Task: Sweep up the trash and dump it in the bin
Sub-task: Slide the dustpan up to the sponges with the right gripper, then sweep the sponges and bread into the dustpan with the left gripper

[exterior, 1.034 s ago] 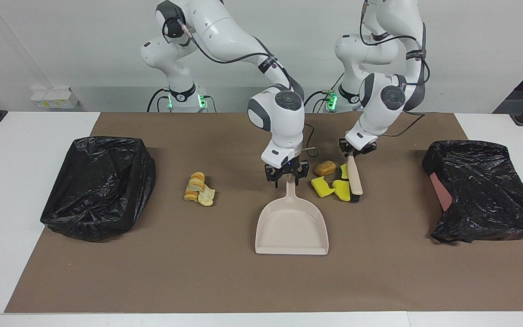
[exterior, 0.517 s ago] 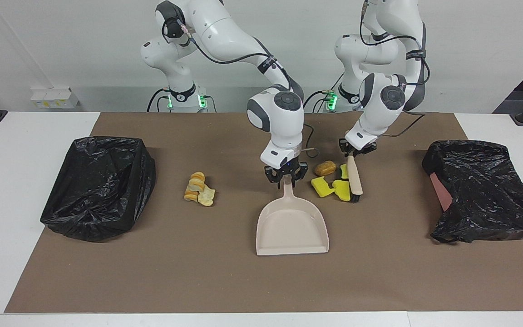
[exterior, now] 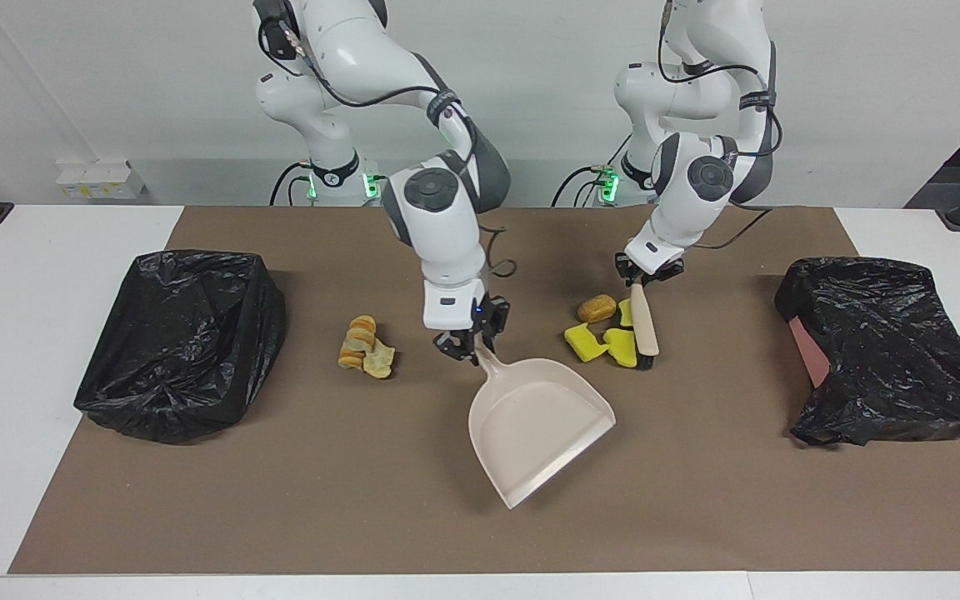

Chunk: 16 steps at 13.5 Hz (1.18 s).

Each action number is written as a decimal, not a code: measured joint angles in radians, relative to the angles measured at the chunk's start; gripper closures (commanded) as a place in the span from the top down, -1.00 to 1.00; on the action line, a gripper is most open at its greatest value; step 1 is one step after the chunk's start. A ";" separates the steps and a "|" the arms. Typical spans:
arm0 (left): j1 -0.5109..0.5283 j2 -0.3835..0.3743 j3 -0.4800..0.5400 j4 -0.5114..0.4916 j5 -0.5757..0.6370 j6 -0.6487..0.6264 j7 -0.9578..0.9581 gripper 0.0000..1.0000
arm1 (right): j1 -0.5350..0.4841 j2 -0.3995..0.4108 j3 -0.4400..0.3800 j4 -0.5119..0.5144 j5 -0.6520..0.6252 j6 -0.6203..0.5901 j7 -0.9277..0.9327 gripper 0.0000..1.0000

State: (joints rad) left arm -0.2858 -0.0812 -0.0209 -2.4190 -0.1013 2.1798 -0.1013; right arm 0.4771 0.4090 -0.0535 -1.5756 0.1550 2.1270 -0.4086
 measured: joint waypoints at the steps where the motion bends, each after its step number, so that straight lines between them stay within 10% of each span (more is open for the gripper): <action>1: 0.000 0.000 0.000 0.000 0.000 -0.001 0.000 -1.00 | -0.019 -0.022 0.000 -0.011 0.000 -0.041 -0.095 -1.00; 5: -0.031 -0.002 -0.001 0.000 0.000 -0.015 -0.078 -1.00 | -0.048 -0.079 0.001 -0.102 0.001 -0.090 -0.473 -1.00; 16: -0.103 -0.009 -0.001 0.000 -0.004 -0.036 -0.275 -1.00 | 0.071 -0.189 0.005 -0.353 -0.096 0.002 -0.647 -1.00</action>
State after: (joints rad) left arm -0.3885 -0.0903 -0.0222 -2.4189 -0.1053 2.1436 -0.3766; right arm 0.5480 0.2205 -0.0484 -1.9288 0.0590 2.1289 -1.0553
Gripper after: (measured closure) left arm 0.740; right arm 0.687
